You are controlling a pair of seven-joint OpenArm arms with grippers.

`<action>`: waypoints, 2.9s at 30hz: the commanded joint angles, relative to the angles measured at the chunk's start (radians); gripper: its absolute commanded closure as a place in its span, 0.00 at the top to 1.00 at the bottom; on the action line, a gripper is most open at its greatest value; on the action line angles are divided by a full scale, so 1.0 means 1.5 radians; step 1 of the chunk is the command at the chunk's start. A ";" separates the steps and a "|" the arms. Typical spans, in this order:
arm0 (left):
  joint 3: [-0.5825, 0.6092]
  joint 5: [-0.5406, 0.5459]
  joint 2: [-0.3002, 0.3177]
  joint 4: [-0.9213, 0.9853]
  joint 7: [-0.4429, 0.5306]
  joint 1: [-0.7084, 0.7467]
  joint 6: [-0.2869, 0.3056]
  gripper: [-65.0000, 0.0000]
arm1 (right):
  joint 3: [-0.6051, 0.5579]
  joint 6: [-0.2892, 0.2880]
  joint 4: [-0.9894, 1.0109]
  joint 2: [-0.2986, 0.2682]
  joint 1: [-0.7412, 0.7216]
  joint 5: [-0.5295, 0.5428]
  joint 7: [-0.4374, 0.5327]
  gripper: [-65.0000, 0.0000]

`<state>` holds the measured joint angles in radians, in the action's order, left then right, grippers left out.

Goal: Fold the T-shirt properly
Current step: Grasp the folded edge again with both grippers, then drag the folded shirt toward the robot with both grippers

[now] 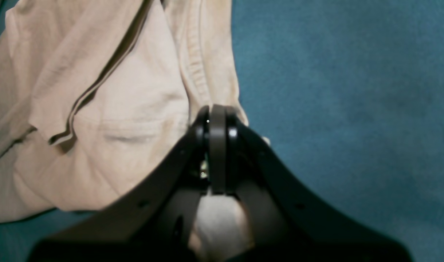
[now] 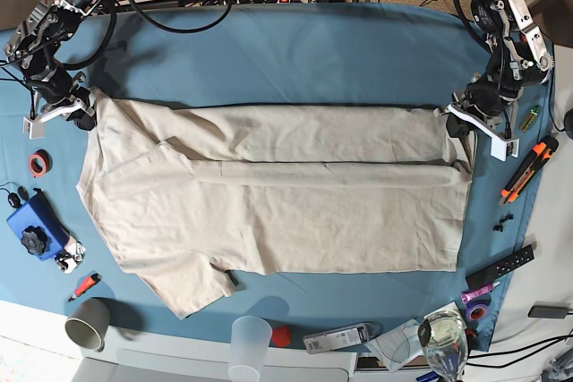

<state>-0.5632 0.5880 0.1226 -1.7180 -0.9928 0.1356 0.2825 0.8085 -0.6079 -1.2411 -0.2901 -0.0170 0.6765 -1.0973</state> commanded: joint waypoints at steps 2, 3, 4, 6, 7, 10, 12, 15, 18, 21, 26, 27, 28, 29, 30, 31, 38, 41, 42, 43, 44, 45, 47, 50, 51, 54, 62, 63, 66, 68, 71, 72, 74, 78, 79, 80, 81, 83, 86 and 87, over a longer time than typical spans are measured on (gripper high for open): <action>-0.001 0.007 0.007 -0.010 0.017 -0.010 0.005 0.08 | -0.003 0.002 -0.001 -0.003 0.002 -0.043 -0.035 0.00; -0.001 0.007 0.007 -0.010 0.020 -0.011 0.005 0.19 | -0.003 0.002 -0.001 -0.003 0.002 -0.043 -0.035 0.00; -0.001 0.005 0.007 -0.010 0.026 -0.011 0.004 0.28 | -0.003 0.002 -0.001 -0.003 0.002 -0.043 -0.036 0.00; -0.001 -0.021 0.007 -0.010 0.053 -0.011 0.004 0.37 | -0.003 0.002 -0.001 -0.003 0.002 -0.043 -0.036 0.00; -0.001 -0.038 0.007 -0.010 0.064 -0.011 -0.003 0.38 | -0.003 0.002 -0.001 -0.004 0.002 -0.043 -0.037 0.00; -0.001 -0.070 0.007 -0.010 0.082 -0.011 -0.032 0.37 | -0.003 0.002 -0.001 -0.007 0.002 -0.043 -0.037 0.00; -0.001 -0.083 0.007 -0.009 0.081 -0.011 -0.033 0.37 | -0.003 0.002 -0.001 -0.006 0.002 -0.043 -0.037 0.00; -0.001 -0.083 0.007 0.003 0.081 -0.011 -0.033 0.37 | -0.003 0.002 -0.001 -0.006 0.002 -0.043 -0.037 0.00; -0.001 -0.083 0.007 0.046 0.082 -0.011 -0.033 0.37 | -0.003 0.002 -0.001 -0.007 0.002 -0.043 -0.039 0.00; -0.001 -0.081 0.007 0.102 0.078 -0.014 -0.032 0.38 | -0.003 0.002 -0.001 -0.010 0.002 -0.042 -0.043 0.00; -0.001 -0.012 0.007 0.131 0.013 -0.014 -0.031 0.36 | -0.003 0.002 -0.001 -0.025 0.003 -0.030 -0.054 0.00; -0.001 0.000 0.008 0.131 -0.007 -0.015 -0.031 0.31 | -0.003 0.002 -0.001 -0.027 0.003 -0.028 -0.054 0.00; -0.001 0.009 0.007 0.131 -0.024 -0.017 -0.030 0.24 | -0.003 0.001 -0.001 -0.030 0.003 -0.025 -0.054 0.00; -0.001 0.013 0.007 0.131 -0.042 -0.017 -0.030 0.15 | -0.003 0.001 -0.001 -0.032 0.003 -0.024 -0.053 0.00; -0.001 0.012 0.007 0.130 -0.057 -0.019 -0.031 0.05 | -0.003 0.001 -0.001 -0.035 0.003 -0.019 -0.053 0.00; -0.001 0.012 0.008 0.129 -0.067 -0.019 -0.031 0.00 | -0.002 -0.001 -0.001 -0.038 0.003 -0.010 -0.053 0.00; -0.002 -0.024 0.013 0.085 -0.091 -0.020 -0.032 0.00 | -0.001 -0.039 -0.002 -0.042 0.004 0.018 -0.055 0.00; -0.002 -0.030 0.017 0.066 -0.091 -0.020 -0.035 0.00 | -0.001 -0.039 -0.002 -0.042 0.004 0.018 -0.054 0.00; -0.002 -0.030 0.019 0.065 -0.091 -0.020 -0.035 0.00 | -0.001 -0.039 -0.002 -0.042 0.004 0.018 -0.054 0.00; -0.002 -0.030 0.021 0.065 -0.092 -0.020 -0.035 0.00 | -0.001 -0.039 -0.002 -0.042 0.004 0.018 -0.054 0.00; -0.002 -0.030 0.023 0.065 -0.091 -0.018 -0.035 0.00 | -0.001 -0.039 -0.003 -0.043 0.004 0.018 -0.054 0.00; -0.002 -0.030 0.023 0.065 -0.092 -0.018 -0.035 0.00 | 0.000 -0.039 -0.006 -0.045 0.004 0.018 -0.054 0.00; -0.002 -0.027 0.028 0.062 -0.095 -0.012 -0.036 0.00 | 0.009 -0.039 -0.021 -0.045 0.004 0.018 -0.054 0.00; -0.002 -0.022 0.036 0.039 -0.096 -0.001 -0.035 0.00 | 0.028 -0.038 -0.060 -0.047 0.004 0.018 -0.054 0.00; -0.002 -0.023 0.039 0.027 -0.096 0.003 -0.035 0.00 | 0.033 -0.038 -0.071 -0.048 0.004 0.018 -0.057 0.00; -0.002 -0.022 0.044 -0.005 -0.091 0.021 -0.035 0.00 | 0.034 -0.035 -0.093 -0.051 0.004 0.036 -0.087 0.00; -0.002 -0.023 0.067 -0.047 -0.089 0.064 -0.035 0.00 | 0.049 -0.033 -0.100 -0.050 0.026 0.068 -0.107 0.00; -0.002 -0.023 0.076 -0.052 -0.089 0.069 -0.035 0.00 | 0.055 -0.033 -0.103 -0.050 0.033 0.068 -0.107 0.00; -0.002 -0.023 0.100 -0.060 -0.089 0.083 -0.035 0.00 | 0.070 -0.033 -0.121 -0.051 0.061 0.076 -0.107 0.00; -0.002 -0.022 0.109 -0.060 -0.089 0.091 -0.035 0.00 | 0.074 -0.033 -0.141 -0.051 0.084 0.080 -0.107 0.00; -0.002 -0.014 0.118 -0.060 -0.089 0.101 -0.035 0.00 | 0.074 -0.033 -0.178 -0.050 0.117 0.080 -0.106 0.00; -0.002 -0.010 0.120 -0.060 -0.089 0.102 -0.035 0.00 | 0.074 -0.033 -0.188 -0.050 0.126 0.080 -0.104 0.00; -0.002 0.000 0.120 -0.060 -0.089 0.101 -0.035 0.00 | 0.074 -0.033 -0.201 -0.050 0.133 0.080 -0.104 0.00; -0.002 0.018 0.120 -0.060 -0.089 0.101 -0.035 0.00 | 0.072 -0.033 -0.202 -0.050 0.131 0.092 -0.104 0.00; -0.002 0.018 0.120 -0.060 -0.089 0.101 -0.035 0.00 | 0.072 -0.034 -0.202 -0.050 0.131 0.096 -0.104 0.00; -0.002 0.018 0.120 -0.060 -0.089 0.102 -0.035 0.00 | 0.072 -0.034 -0.202 -0.050 0.131 0.098 -0.105 0.00; -0.002 0.018 0.120 -0.060 -0.089 0.102 -0.035 0.00 | 0.072 -0.034 -0.202 -0.050 0.131 0.098 -0.105 0.00; -0.002 0.018 0.120 -0.060 -0.089 0.101 -0.035 0.00 | 0.072 -0.039 -0.202 -0.050 0.131 0.098 -0.104 0.15; -0.002 0.018 0.120 -0.060 -0.089 0.101 -0.035 0.00 | 0.072 -0.038 -0.202 -0.050 0.131 0.098 -0.103 0.35; -0.002 0.018 0.120 -0.060 -0.089 0.101 -0.035 0.00 | 0.072 -0.038 -0.202 -0.050 0.131 0.098 -0.101 0.36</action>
<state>-0.5594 0.6071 0.2863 -1.7897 -1.1294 0.2901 0.2325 0.9134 -0.6590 -1.5246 -0.3431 0.1860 0.8028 -1.2713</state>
